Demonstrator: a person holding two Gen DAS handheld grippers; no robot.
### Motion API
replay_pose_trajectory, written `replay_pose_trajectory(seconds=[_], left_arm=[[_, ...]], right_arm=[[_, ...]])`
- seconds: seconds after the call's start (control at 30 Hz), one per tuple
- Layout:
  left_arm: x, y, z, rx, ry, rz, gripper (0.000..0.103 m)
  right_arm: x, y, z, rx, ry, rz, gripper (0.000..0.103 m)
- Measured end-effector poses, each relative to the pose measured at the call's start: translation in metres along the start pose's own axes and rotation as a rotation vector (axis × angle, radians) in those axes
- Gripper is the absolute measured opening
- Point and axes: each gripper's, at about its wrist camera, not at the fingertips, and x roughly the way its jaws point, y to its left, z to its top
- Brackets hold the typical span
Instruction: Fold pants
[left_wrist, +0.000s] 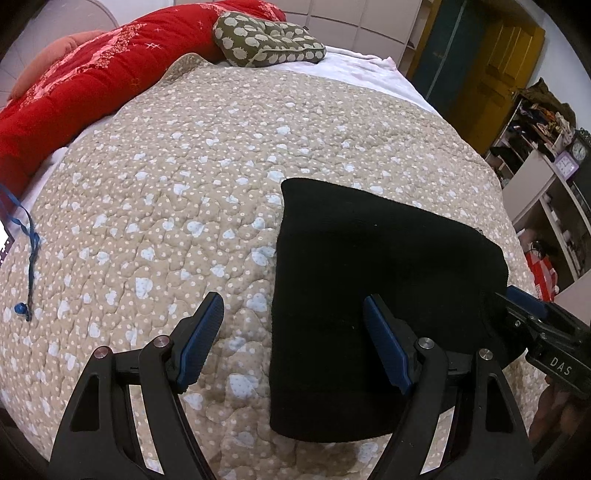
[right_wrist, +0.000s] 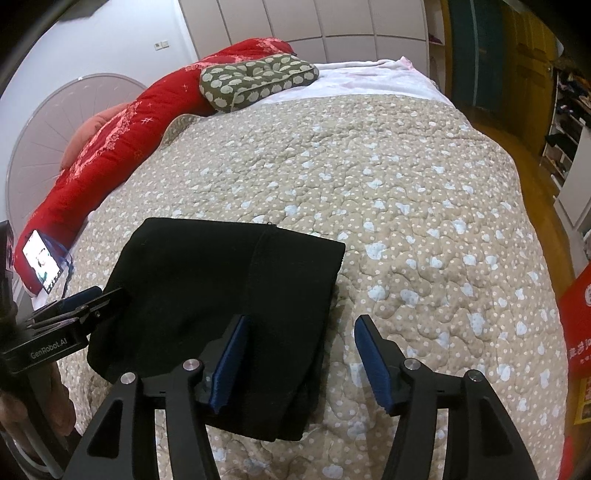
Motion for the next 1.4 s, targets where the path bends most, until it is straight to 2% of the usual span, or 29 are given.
replay_pose_trajectory(seconds=[0.23,0.57,0.77,0.93,1.03,1.17,1.23,1.33,1.4], left_arm=[[0.004,0.001,0.001,-0.003,0.004,-0.008,0.079],[0.010,0.006,0.005,-0.024,0.018,-0.039,0.079],[0.010,0.008,0.006,-0.028,0.017,-0.056,0.079],[0.017,0.015,0.005,-0.057,0.045,-0.153,0.079],[0.021,0.017,0.006,-0.072,0.045,-0.170,0.085],[0.031,0.015,0.006,-0.104,0.063,-0.218,0.091],[0.034,0.012,0.005,-0.106,0.061,-0.222,0.095],[0.033,0.007,0.004,-0.092,0.045,-0.218,0.096],[0.033,0.004,0.003,-0.084,0.044,-0.222,0.096]], right_arm=[[0.003,-0.003,0.001,0.011,0.005,0.011,0.061],[0.011,-0.017,0.000,0.092,0.013,0.092,0.064],[0.011,-0.016,0.001,0.091,0.016,0.088,0.067],[0.016,-0.023,-0.001,0.105,0.018,0.111,0.071],[0.019,-0.030,-0.002,0.126,0.023,0.133,0.077],[0.029,-0.040,-0.003,0.192,0.026,0.230,0.082],[0.034,-0.041,-0.004,0.211,0.024,0.247,0.084],[0.034,-0.035,-0.003,0.186,0.007,0.253,0.084],[0.034,-0.029,-0.003,0.162,-0.004,0.258,0.077]])
